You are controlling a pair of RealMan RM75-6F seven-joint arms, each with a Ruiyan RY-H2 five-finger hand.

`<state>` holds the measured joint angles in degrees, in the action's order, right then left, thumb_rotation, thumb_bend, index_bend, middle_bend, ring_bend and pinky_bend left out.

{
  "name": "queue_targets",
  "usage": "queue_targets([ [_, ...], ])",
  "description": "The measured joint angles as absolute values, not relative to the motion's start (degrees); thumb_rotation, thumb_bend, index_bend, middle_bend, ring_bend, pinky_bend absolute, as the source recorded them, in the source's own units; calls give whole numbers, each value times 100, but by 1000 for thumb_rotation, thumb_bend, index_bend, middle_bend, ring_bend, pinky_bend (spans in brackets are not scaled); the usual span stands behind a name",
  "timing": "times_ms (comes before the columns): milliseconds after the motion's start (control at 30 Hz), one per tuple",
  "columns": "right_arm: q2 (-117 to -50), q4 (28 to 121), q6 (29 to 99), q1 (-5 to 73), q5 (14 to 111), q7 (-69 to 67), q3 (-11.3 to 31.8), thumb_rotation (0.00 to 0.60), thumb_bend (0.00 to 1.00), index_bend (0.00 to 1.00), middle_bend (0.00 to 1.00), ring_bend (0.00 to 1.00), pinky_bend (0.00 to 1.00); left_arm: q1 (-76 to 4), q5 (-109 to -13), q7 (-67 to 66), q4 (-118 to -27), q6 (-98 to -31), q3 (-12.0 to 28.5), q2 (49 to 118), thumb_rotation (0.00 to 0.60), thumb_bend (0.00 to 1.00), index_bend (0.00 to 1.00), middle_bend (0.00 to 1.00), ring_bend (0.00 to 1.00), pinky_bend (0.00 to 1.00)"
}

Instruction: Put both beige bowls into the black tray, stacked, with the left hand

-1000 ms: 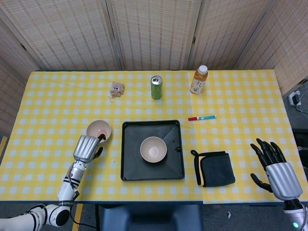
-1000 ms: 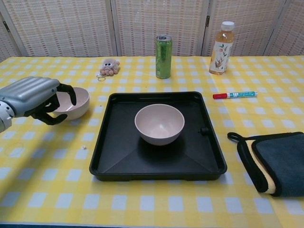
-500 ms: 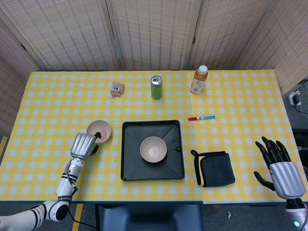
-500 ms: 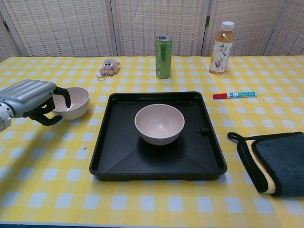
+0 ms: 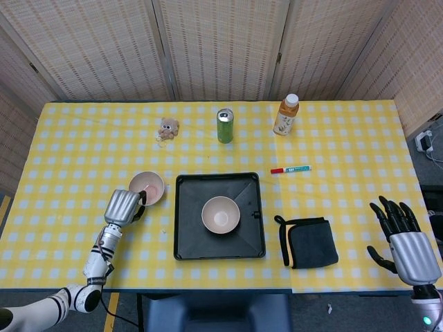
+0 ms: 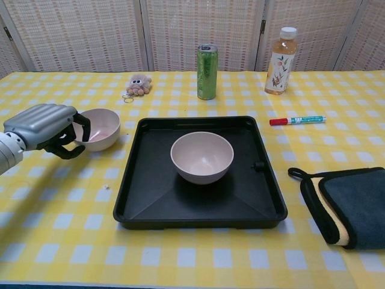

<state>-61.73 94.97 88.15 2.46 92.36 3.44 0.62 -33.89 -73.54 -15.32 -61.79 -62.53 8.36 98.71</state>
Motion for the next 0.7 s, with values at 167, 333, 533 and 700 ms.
queue_targets([
  [167, -6151, 9485, 8968, 173, 9225, 262, 100, 600, 306, 0, 0, 0, 0, -3378, -7439, -1549, -6209, -6348, 802, 9895, 600, 467, 588, 1000, 1000, 1000],
  [333, -6143, 9486, 8879, 204, 9267, 257, 73, 600, 306, 0, 0, 0, 0, -3332, -7581, -1663, -6495, -6597, 780, 9819, 600, 462, 591, 1000, 1000, 1000],
  [533, -6111, 9494, 9034, 153, 9330, 169, 80, 600, 306, 0, 0, 0, 0, -3242, -7808, -1916, -7166, -6966, 739, 9608, 600, 462, 594, 1000, 1000, 1000],
  [700, -6100, 9492, 9074, 127, 9446, 144, 34, 600, 306, 0, 0, 0, 0, -3180, -8111, -2226, -7804, -7269, 659, 9459, 600, 461, 594, 1000, 1000, 1000],
])
